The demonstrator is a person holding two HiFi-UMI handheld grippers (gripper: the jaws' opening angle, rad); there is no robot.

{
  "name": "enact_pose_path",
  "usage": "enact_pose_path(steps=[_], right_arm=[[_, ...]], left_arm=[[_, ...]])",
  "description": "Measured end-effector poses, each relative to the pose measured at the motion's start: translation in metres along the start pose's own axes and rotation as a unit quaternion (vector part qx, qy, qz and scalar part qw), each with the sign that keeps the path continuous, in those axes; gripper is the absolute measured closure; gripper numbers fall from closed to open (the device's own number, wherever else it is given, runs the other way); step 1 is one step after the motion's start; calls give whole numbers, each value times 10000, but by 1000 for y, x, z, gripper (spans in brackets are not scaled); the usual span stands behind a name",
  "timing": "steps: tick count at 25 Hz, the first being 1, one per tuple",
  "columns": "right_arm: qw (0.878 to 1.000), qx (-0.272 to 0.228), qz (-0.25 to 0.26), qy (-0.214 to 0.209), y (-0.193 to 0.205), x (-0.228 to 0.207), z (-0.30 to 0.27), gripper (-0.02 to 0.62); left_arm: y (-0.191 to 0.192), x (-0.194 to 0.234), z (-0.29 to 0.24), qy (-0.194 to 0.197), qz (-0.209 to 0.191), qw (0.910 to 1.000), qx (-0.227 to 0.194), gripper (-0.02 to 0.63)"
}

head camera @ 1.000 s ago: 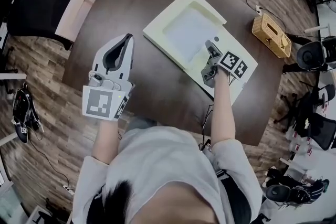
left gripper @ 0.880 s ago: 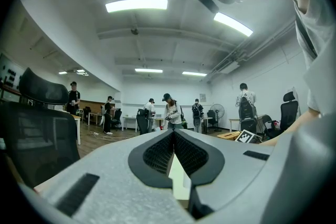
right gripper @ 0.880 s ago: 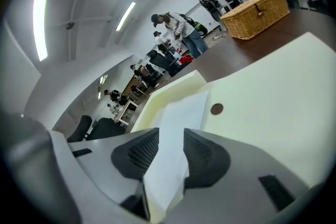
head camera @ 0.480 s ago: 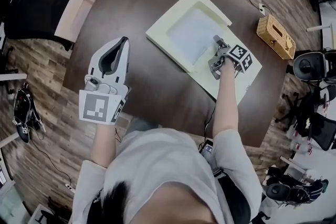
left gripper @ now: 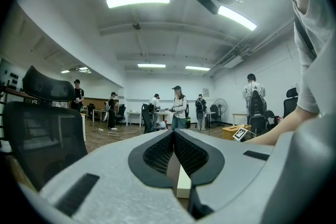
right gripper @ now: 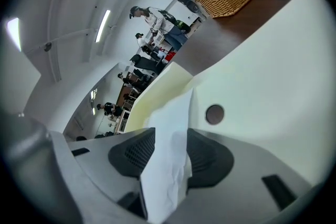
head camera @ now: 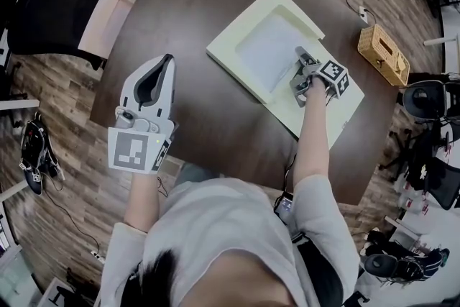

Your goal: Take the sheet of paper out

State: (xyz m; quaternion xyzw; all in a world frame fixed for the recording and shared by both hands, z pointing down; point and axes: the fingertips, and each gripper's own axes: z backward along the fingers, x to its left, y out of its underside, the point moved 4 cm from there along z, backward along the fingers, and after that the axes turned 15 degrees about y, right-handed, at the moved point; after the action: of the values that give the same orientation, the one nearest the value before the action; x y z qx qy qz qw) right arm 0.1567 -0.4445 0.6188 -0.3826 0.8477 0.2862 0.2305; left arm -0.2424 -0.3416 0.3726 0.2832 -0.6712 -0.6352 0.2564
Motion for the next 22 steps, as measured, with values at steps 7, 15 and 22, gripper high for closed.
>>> enact_pose_path(steps=[7, 15, 22], right_arm=[[9975, 568, 288, -315, 32, 18, -2, 431], [9898, 1056, 587, -758, 69, 55, -9, 431], [9896, 997, 891, -536, 80, 67, -18, 552]], left_arm=[[0, 4, -3, 49, 30, 10000, -38, 598], [1, 10, -1, 26, 62, 10000, -53, 598], [2, 14, 5, -32, 72, 10000, -38, 598]])
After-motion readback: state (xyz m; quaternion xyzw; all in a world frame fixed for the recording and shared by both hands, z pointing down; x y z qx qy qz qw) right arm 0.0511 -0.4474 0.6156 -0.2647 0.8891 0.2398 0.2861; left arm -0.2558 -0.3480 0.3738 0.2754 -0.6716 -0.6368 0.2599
